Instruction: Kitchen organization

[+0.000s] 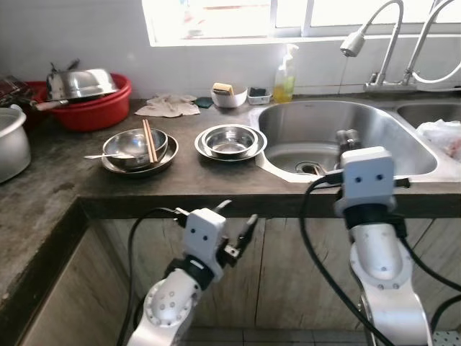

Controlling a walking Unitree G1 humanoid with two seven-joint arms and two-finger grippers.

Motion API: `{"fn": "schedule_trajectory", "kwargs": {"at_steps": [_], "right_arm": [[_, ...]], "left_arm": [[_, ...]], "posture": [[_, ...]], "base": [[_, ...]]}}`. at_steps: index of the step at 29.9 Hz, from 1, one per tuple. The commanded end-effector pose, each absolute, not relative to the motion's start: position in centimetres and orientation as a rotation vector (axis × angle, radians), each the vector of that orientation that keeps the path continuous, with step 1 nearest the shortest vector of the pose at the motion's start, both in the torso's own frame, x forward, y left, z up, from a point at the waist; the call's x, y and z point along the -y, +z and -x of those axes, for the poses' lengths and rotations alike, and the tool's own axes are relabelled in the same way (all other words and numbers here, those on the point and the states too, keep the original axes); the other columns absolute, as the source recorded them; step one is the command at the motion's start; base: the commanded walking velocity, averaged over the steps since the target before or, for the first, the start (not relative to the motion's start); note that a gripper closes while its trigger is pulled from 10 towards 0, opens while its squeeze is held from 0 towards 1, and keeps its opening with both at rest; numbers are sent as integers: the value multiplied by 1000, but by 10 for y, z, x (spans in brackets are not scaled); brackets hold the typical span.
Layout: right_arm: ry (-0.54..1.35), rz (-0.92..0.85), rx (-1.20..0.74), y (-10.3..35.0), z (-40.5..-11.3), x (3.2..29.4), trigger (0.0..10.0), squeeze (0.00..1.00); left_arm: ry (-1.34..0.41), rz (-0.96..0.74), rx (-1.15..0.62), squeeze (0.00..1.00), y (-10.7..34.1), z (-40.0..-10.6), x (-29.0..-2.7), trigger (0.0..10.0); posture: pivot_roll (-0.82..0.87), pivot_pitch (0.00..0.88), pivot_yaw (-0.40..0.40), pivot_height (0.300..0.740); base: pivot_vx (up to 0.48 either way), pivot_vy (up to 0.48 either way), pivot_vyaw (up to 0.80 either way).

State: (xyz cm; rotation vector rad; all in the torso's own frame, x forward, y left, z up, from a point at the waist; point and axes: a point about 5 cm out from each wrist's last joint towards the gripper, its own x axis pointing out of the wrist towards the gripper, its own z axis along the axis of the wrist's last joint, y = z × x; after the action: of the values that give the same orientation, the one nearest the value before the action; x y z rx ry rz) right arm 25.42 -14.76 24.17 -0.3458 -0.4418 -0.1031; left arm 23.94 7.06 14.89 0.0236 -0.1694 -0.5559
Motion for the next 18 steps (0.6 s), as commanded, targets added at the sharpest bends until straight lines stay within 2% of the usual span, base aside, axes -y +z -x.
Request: {"fn": "schedule_trajectory", "kwargs": {"at_steps": [1,11,18], "right_arm": [[-70,331,477,250,-257,143,10000,0],[-8,313,479,255,-263,141,10000,0],[19,312,479,256,-267,140,10000,0]], "left_arm": [[-544,-49,178,0,150,-240,-73,10000],[-527,-70,185,0,150,-241,-74,10000],[-516,-82,188,0,150,-242,-75,10000]], "posture": [[60,11,-25,740],[61,1,-31,740],[59,0,-31,740]], "base": [[0,-390,0],[0,-424,0],[299,-371,0]]}}
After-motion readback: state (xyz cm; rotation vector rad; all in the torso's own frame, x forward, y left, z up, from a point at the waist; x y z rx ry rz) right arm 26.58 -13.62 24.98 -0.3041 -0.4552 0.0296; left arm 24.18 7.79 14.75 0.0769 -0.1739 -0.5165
